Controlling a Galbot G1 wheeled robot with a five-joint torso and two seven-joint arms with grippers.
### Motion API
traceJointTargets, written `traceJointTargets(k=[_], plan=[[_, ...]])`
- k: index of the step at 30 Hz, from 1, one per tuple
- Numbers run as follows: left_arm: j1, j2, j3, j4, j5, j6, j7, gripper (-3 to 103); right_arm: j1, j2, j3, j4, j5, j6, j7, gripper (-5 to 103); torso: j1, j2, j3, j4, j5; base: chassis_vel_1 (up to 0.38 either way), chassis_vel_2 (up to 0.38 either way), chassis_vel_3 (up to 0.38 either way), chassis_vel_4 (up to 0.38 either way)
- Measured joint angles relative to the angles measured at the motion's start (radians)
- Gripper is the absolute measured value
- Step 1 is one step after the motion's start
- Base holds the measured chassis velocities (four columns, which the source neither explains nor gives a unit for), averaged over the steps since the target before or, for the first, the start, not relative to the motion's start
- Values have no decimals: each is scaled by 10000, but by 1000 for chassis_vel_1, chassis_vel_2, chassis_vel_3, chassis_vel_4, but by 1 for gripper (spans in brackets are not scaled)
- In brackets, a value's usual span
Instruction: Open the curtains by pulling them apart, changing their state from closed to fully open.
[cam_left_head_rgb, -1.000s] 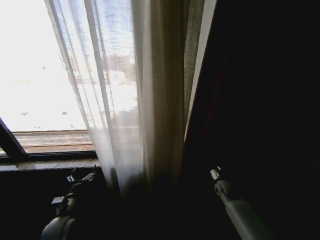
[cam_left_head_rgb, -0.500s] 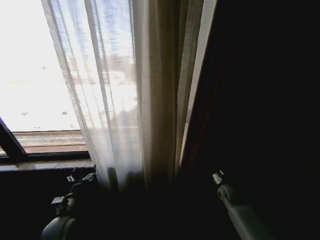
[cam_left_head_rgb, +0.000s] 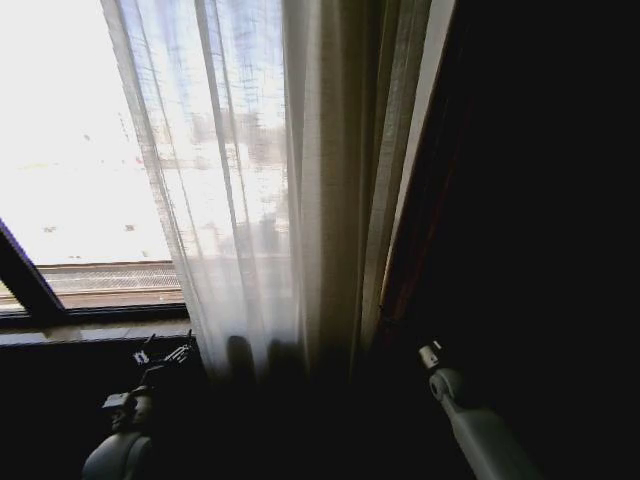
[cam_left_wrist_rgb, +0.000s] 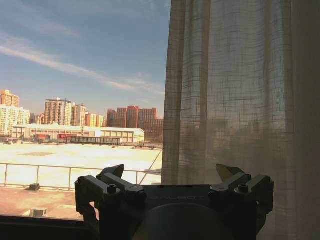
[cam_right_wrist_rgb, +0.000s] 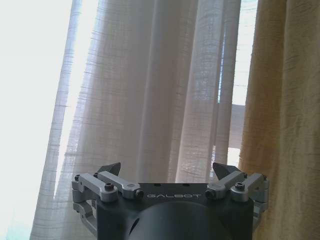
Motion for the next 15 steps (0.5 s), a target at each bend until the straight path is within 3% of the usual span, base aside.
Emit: traceJointTargets(k=[15], plan=[[0,0,0,0,0,0,0,100,-377,-88,145,509,-6,-48,-140,100,0,1,-1,-2,2,353,360,-351,-354]])
